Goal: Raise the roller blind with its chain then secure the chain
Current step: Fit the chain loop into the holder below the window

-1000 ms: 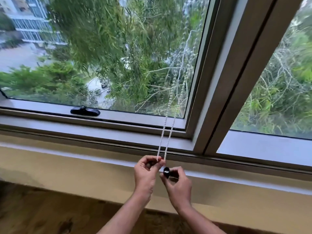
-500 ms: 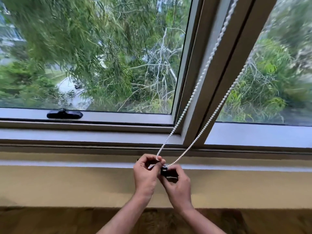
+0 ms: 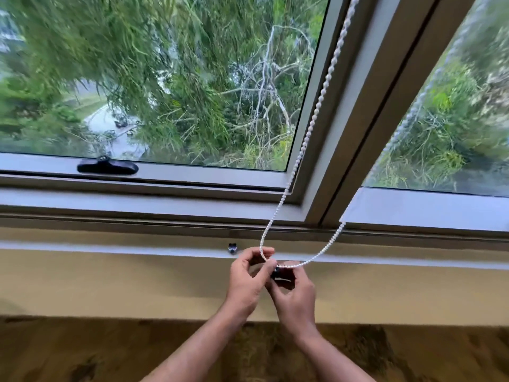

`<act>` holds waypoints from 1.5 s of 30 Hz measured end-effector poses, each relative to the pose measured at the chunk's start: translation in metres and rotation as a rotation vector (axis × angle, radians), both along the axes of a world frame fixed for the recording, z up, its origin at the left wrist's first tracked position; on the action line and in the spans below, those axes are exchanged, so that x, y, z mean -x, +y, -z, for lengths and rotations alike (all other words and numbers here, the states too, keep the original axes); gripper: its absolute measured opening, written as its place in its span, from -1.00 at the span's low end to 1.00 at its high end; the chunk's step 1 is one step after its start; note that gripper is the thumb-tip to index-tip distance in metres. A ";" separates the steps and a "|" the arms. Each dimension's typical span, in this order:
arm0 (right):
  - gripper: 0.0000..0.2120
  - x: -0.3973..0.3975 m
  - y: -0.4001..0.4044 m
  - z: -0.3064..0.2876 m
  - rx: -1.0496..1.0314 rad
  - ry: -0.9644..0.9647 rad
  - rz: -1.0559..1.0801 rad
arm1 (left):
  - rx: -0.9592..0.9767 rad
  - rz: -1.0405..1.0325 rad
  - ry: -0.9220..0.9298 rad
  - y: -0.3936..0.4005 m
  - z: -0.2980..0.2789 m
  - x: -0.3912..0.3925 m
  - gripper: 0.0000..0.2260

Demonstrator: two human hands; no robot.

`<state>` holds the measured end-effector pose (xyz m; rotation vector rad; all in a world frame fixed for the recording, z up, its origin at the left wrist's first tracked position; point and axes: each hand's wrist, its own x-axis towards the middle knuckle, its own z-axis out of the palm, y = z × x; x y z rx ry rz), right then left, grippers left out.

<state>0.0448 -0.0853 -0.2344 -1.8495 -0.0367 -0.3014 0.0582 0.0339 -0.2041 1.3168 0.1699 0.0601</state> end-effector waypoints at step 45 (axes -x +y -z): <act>-0.65 -0.061 -0.025 -0.024 -0.396 0.155 -0.364 | 0.325 0.031 -0.011 -0.031 -0.046 -0.010 -0.72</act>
